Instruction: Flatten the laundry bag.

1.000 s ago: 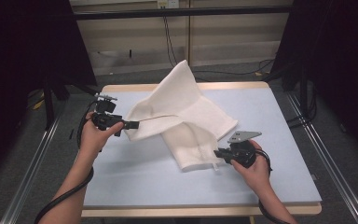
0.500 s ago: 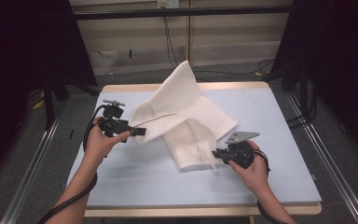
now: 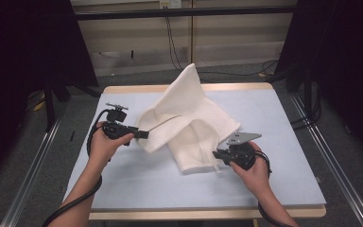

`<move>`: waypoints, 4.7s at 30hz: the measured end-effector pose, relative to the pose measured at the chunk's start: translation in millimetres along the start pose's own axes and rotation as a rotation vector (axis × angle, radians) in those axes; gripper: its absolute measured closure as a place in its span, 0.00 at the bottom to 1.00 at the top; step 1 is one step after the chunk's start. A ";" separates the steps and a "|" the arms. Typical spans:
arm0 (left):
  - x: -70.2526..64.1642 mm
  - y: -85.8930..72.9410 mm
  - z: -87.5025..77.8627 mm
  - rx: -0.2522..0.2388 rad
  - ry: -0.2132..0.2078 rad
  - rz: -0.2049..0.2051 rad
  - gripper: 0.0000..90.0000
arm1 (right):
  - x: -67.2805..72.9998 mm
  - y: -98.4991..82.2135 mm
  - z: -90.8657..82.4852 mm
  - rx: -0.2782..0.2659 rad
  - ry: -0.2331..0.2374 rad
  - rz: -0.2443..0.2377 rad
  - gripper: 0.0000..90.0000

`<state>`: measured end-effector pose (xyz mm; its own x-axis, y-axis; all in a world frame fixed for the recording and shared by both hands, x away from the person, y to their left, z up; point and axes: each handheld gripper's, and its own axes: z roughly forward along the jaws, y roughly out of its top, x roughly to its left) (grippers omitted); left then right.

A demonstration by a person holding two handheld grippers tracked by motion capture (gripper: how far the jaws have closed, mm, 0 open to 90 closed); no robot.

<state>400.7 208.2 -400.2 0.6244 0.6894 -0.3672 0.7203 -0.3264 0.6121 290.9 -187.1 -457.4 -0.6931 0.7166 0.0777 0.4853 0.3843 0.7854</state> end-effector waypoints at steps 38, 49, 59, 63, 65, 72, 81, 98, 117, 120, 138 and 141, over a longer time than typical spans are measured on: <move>-57.4 -37.2 33.0 0.000 -0.117 0.204 0.11 | 28.6 27.7 19.7 -0.052 0.094 0.003 0.96; -90.6 -29.6 74.5 0.037 -0.131 0.373 0.09 | 24.0 37.0 19.6 -0.085 0.130 0.071 0.96; -102.6 -34.2 93.6 0.087 -0.150 0.442 0.21 | 34.0 51.0 24.5 -0.090 0.133 0.047 0.96; -105.4 -35.0 95.7 0.097 -0.193 0.456 0.46 | 36.0 53.4 27.1 -0.085 0.139 0.045 0.96; -107.5 -36.3 98.1 0.085 -0.225 0.444 0.60 | 36.6 53.8 28.6 -0.083 0.134 0.043 0.96; -109.2 -37.4 100.1 0.106 -0.256 0.416 0.85 | 35.5 50.8 33.1 -0.070 0.133 0.055 0.96; -116.1 -32.3 103.0 0.086 -0.201 0.375 0.38 | 31.2 48.8 32.5 -0.081 0.126 0.069 0.96; -83.4 -30.9 77.9 -0.011 -0.324 0.139 0.92 | 3.8 32.3 16.4 -0.075 0.062 0.102 0.58; -75.9 -31.9 77.2 0.004 -0.345 0.119 0.92 | -4.5 27.0 77.7 0.100 -0.096 0.015 0.51; -76.2 -30.0 73.4 -0.001 -0.325 0.129 0.92 | -7.0 26.4 79.5 0.094 -0.112 0.040 0.68; -35.5 -37.9 10.8 -0.124 -0.148 0.060 0.93 | -11.1 25.7 77.4 0.095 -0.120 0.024 1.00; -20.5 -47.4 -0.4 -0.133 -0.092 0.031 0.93 | -12.2 25.8 76.2 0.102 -0.119 0.032 1.00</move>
<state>353.7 209.8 -421.3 0.6748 0.6164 -0.4058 0.6579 -0.2535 0.7091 352.5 -141.5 -484.9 -0.6113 0.7910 0.0231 0.5614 0.4130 0.7171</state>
